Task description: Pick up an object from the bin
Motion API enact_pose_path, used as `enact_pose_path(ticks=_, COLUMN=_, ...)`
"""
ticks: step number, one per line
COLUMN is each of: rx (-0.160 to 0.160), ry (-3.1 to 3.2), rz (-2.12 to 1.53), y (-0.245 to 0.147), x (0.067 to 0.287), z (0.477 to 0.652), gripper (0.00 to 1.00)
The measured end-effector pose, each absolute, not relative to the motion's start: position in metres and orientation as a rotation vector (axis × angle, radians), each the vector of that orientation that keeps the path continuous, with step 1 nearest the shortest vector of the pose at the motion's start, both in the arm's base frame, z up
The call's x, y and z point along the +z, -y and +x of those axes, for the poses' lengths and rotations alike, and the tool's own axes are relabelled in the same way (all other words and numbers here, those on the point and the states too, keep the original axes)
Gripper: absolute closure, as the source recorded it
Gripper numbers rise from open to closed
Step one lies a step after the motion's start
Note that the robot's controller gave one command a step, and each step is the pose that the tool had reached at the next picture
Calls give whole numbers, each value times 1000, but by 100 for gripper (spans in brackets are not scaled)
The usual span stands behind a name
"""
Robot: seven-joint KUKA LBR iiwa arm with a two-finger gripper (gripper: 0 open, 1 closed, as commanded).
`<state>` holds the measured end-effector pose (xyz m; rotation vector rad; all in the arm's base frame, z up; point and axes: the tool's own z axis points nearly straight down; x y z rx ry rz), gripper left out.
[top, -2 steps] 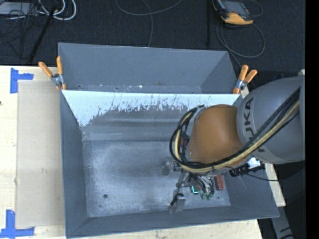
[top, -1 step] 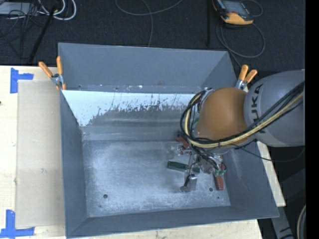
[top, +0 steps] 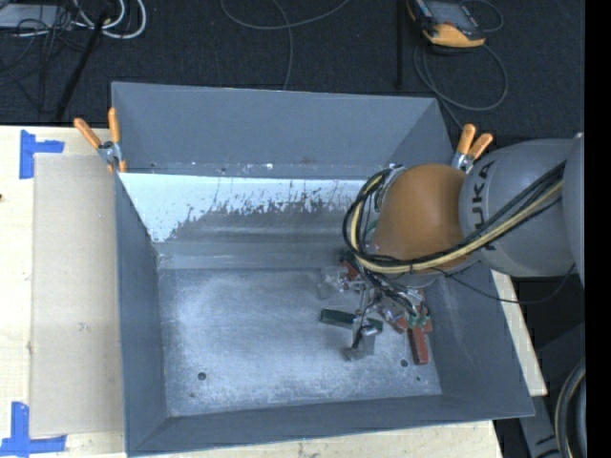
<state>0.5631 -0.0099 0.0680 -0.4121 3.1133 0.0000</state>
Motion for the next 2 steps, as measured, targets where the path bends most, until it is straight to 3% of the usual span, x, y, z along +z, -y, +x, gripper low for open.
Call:
enact_pose_path(ticks=1, rx=2, ry=-3115, rz=-407, y=10, x=70, z=563, gripper=100)
enact_pose_path(ticks=2, rx=0, ry=-3119, rz=-327, y=0, x=232, z=491, gripper=100)
